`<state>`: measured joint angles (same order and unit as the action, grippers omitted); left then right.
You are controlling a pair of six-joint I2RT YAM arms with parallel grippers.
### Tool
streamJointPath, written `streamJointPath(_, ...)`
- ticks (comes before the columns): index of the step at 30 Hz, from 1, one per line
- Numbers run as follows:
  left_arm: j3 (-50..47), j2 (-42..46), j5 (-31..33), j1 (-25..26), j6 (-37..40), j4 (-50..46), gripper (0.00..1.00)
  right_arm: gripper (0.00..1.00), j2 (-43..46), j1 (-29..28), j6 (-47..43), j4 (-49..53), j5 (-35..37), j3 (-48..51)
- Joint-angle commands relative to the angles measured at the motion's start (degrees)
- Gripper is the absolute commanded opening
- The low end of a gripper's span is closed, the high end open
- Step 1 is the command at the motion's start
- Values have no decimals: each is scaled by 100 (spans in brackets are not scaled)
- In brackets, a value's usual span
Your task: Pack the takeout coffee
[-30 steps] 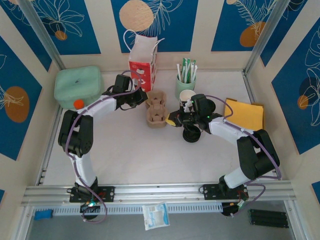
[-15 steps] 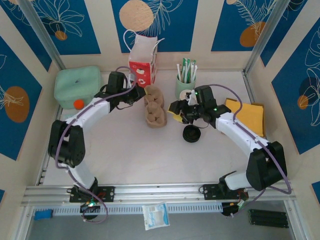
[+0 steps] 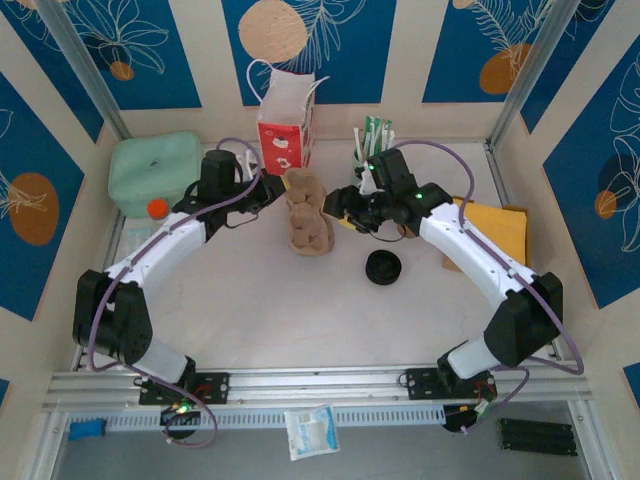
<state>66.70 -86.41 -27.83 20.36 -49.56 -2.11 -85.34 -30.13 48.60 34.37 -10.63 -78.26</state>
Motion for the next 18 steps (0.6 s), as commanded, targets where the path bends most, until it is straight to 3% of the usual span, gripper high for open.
streamJointPath(1, -177, 185, 84, 85, -145, 250, 0, 56, -242, -178, -297, 334, 73, -332)
streamJointPath(18, -166, 160, 133, 240, -256, 382, 0, 53, -1061, -626, -720, 628, 457, -1143)
